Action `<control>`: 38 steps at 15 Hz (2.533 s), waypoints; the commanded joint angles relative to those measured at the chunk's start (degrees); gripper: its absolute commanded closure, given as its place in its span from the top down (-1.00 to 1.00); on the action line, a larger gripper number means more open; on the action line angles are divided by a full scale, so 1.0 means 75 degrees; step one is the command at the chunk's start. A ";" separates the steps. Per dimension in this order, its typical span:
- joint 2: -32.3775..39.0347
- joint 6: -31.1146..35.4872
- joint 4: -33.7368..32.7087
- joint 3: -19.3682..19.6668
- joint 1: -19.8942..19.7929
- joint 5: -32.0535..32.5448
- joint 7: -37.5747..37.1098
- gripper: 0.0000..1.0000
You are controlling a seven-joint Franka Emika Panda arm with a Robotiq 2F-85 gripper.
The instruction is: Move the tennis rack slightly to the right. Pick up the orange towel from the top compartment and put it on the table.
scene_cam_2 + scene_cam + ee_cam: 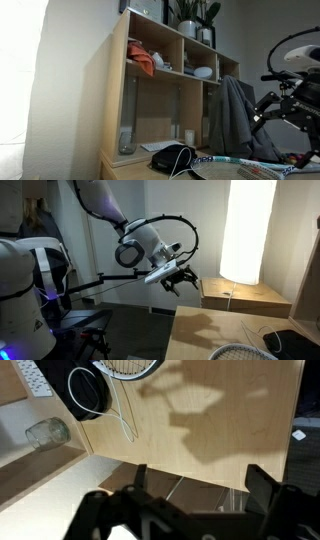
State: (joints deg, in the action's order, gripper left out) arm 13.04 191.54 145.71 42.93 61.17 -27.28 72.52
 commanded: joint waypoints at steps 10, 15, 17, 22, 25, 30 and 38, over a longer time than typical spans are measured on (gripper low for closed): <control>-0.1211 -0.1447 -0.0679 -0.2285 -0.1878 -0.0975 -0.2865 1.00; -0.1438 -0.1697 -0.1041 -0.3677 -0.2791 -0.2820 -0.3145 1.00; -0.1370 -0.1792 -0.1353 -0.3904 -0.2893 -0.4105 -0.2849 1.00; -0.1242 -0.2385 -0.2197 -0.3918 -0.3181 -0.7414 -0.1419 1.00; -0.1271 -0.2183 -0.2019 -0.3886 -0.3089 -0.7118 -0.1591 1.00; -0.1258 -0.2234 -0.2066 -0.3887 -0.3127 -0.7158 -0.1591 1.00; -0.1256 -0.2236 -0.2066 -0.3887 -0.3127 -0.7158 -0.1591 1.00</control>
State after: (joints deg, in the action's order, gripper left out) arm 3.62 174.76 130.21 13.78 37.71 -80.96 60.59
